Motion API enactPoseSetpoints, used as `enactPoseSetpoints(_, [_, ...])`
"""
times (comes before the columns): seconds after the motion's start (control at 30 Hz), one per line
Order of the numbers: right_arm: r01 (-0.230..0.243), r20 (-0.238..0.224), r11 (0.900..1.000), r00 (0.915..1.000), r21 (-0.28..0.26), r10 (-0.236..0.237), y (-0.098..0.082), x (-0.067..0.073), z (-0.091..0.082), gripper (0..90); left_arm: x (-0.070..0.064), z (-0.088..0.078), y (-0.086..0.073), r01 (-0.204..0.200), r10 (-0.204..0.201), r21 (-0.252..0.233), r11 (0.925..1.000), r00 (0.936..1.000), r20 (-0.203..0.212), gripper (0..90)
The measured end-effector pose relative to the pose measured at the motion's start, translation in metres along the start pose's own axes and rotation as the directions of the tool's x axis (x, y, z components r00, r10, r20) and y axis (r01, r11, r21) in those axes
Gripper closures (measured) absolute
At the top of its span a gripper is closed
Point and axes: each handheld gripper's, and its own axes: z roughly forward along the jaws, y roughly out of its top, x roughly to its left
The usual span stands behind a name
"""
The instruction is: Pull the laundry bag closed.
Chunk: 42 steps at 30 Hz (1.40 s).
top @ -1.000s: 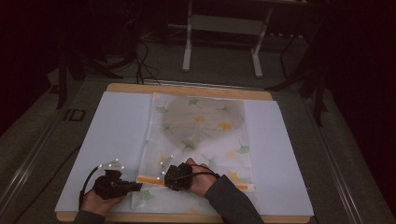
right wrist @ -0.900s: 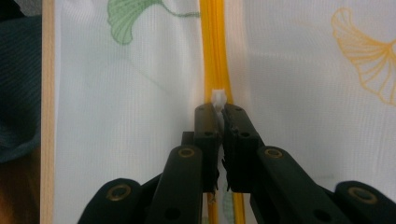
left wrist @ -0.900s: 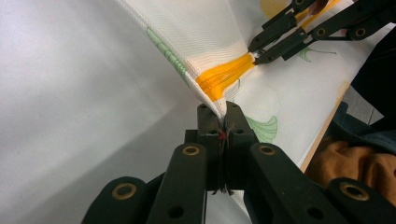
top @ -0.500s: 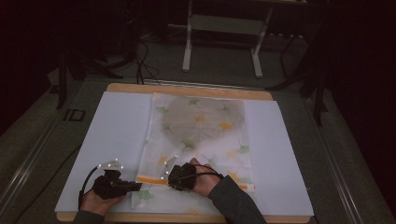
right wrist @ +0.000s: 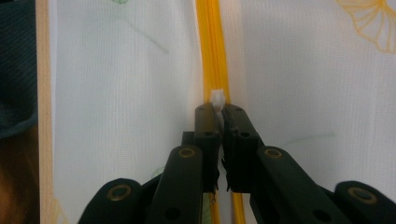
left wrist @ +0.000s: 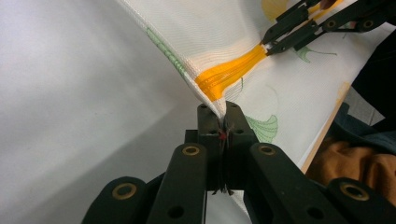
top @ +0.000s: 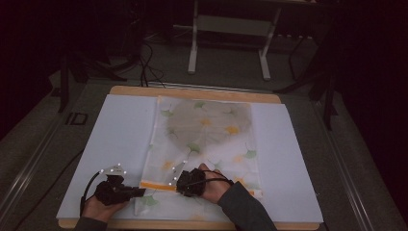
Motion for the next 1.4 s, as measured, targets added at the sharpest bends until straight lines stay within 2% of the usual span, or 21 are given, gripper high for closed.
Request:
enactPoseSetpoints(0.33, [-0.002,0.002,1.000,1.0000,0.000,0.002,-0.006,-0.001,-0.003,85.7,0.000,0.000,0.000,0.000,0.000,0.000,1.0000,1.0000,-0.005,88.5])
enactPoseSetpoints(1.2, [0.004,0.035,0.997,0.9994,0.076,-0.006,-0.023,-0.002,-0.015,86.2,0.002,-0.003,-0.001,0.005,-0.005,-0.007,1.0000,0.9999,-0.016,88.6])
enactPoseSetpoints(1.4, [0.000,0.048,0.997,0.9988,0.080,-0.004,-0.029,-0.004,-0.018,90.0,0.002,-0.003,-0.001,0.008,-0.008,-0.004,1.0000,0.9998,-0.017,88.6])
